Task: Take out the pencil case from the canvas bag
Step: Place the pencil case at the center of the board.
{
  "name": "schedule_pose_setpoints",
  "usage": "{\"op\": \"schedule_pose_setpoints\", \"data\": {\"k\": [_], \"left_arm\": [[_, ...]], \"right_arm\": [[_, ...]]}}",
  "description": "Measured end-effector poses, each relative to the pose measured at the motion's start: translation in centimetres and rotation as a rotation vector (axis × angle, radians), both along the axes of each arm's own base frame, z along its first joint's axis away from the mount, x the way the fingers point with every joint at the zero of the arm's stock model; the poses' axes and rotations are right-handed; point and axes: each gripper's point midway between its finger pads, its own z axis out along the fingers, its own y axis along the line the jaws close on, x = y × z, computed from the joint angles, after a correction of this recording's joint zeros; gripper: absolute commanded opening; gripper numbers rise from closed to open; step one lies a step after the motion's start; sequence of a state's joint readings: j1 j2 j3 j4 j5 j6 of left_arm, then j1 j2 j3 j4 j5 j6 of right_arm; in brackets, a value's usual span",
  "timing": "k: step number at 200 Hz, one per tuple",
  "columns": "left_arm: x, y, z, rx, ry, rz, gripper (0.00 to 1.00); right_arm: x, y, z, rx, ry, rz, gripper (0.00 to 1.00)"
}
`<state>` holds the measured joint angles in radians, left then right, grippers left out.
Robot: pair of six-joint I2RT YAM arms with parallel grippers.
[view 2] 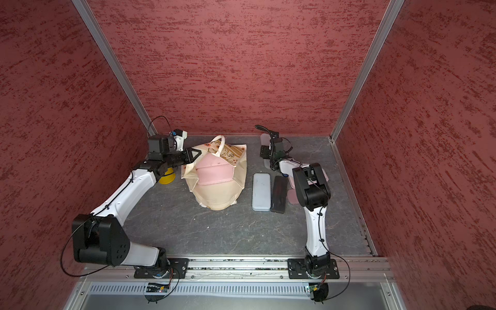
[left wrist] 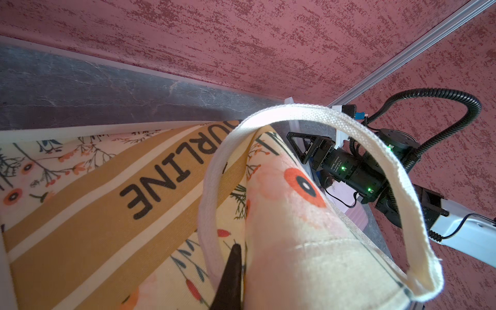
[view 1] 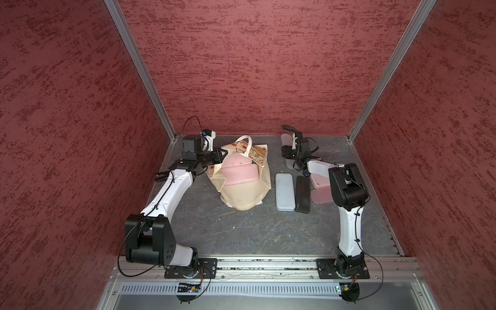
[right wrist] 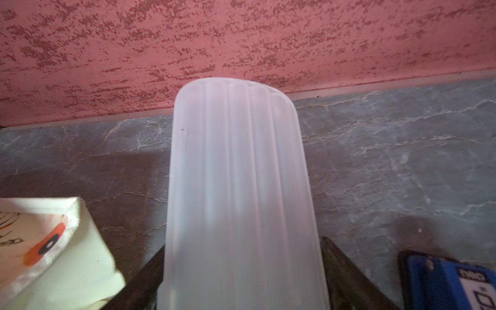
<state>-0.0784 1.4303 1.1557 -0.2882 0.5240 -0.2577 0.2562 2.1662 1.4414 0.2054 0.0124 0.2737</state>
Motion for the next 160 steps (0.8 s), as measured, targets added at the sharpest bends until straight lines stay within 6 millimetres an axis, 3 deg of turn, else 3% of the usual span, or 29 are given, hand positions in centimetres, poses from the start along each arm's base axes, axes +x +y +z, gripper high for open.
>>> {"op": "schedule_pose_setpoints", "data": {"k": [61,99,160], "left_arm": [[0.0,0.0,0.0,-0.003,0.001,-0.001,0.00],[0.0,0.0,0.0,-0.006,0.004,0.001,0.00],[0.0,0.0,0.0,-0.010,0.007,0.002,0.00]], "right_arm": [[0.0,-0.1,-0.3,0.001,0.016,-0.007,0.74],[-0.1,-0.3,-0.5,-0.001,0.025,-0.023,0.66],[-1.0,-1.3,-2.1,-0.015,0.112,-0.088,0.69]]}}
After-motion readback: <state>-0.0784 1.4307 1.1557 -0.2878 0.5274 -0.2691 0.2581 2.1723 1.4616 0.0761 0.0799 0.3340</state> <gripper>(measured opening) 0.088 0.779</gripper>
